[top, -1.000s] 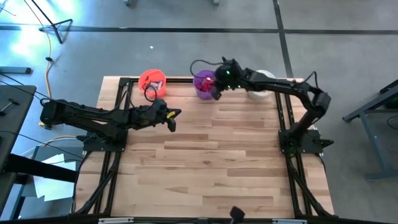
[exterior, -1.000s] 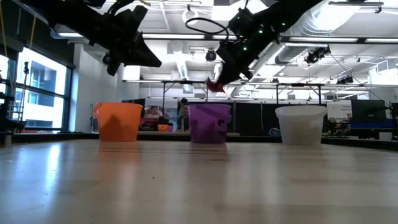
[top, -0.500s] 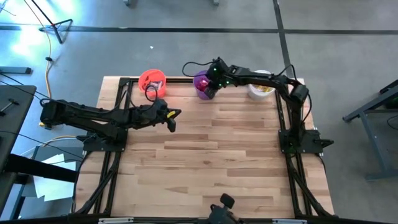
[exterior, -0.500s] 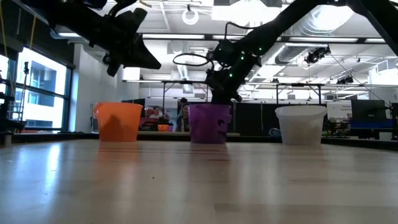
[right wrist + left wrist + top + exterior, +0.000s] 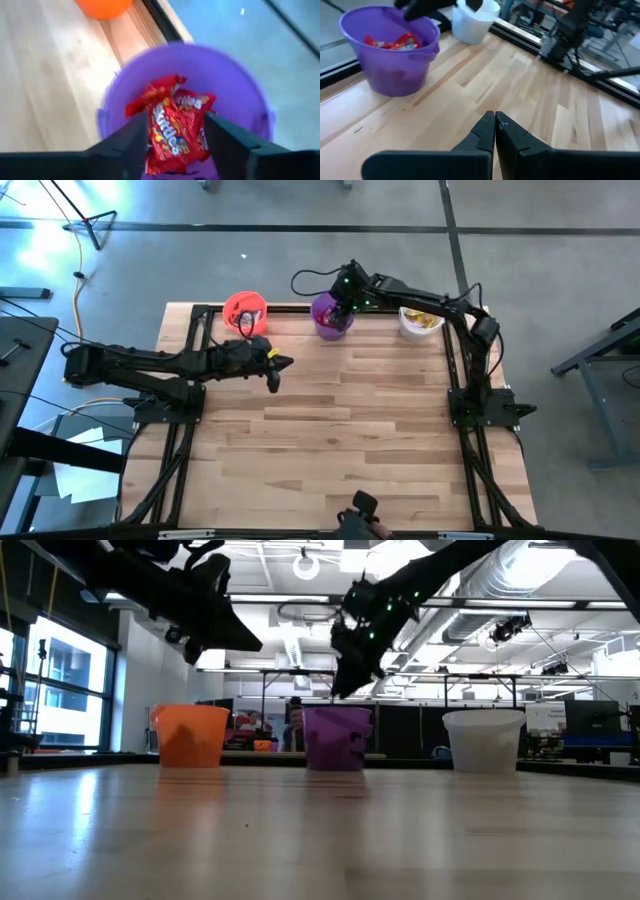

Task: Sort candy
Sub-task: Return to Home Position

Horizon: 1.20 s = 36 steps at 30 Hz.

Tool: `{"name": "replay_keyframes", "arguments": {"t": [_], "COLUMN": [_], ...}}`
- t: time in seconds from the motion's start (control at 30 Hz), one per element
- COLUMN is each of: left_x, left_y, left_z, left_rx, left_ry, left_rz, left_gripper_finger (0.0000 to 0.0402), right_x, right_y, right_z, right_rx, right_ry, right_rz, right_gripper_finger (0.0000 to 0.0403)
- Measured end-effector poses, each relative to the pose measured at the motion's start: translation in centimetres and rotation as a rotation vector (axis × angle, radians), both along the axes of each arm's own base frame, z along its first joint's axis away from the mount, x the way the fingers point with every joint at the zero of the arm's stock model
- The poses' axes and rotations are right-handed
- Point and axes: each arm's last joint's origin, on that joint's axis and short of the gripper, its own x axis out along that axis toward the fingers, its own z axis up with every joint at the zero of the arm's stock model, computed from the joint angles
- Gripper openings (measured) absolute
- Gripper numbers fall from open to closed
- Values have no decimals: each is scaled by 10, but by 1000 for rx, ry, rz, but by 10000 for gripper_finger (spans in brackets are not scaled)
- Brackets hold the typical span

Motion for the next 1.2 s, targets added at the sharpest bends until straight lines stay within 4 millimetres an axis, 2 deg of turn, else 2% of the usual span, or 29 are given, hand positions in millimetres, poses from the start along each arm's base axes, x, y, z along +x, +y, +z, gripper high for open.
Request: {"name": "replay_keyframes", "arguments": {"t": [0.1,0.2,0.27,0.37,0.47,0.7,0.87,1.03,1.2], "left_x": [-2,-6,-10,-13,-14,-31,-47,-58,-71], "left_y": [1,0,-1,-2,-3,1,2,-1,-1], "left_z": [4,10,15,21,20,-13,-23,-26,-38], "left_rx": [21,52,71,91,112,63,55,123,156], "left_ry": [-13,-35,-55,-78,-85,-271,-310,-311,-262], "left_rz": [-23,-34,-42,-69,-109,-170,-177,-204,-183], "left_gripper_finger": [0,0,0,0,0,0,0,0,0], "right_x": [-7,-18,-26,-39,-55,-109,-156,-195,-222], "right_y": [8,19,28,46,68,120,151,172,186], "right_z": [18,30,39,44,36,6,-10,-31,-58], "right_rx": [-45,-70,-103,-133,-155,-164,-151,-142,-151], "right_ry": [-53,-111,-157,-221,-264,-380,-527,-630,-675], "right_rz": [8,5,13,35,66,103,90,84,125], "right_gripper_finger": [126,38,12,21,9,2,1,0,0]}}
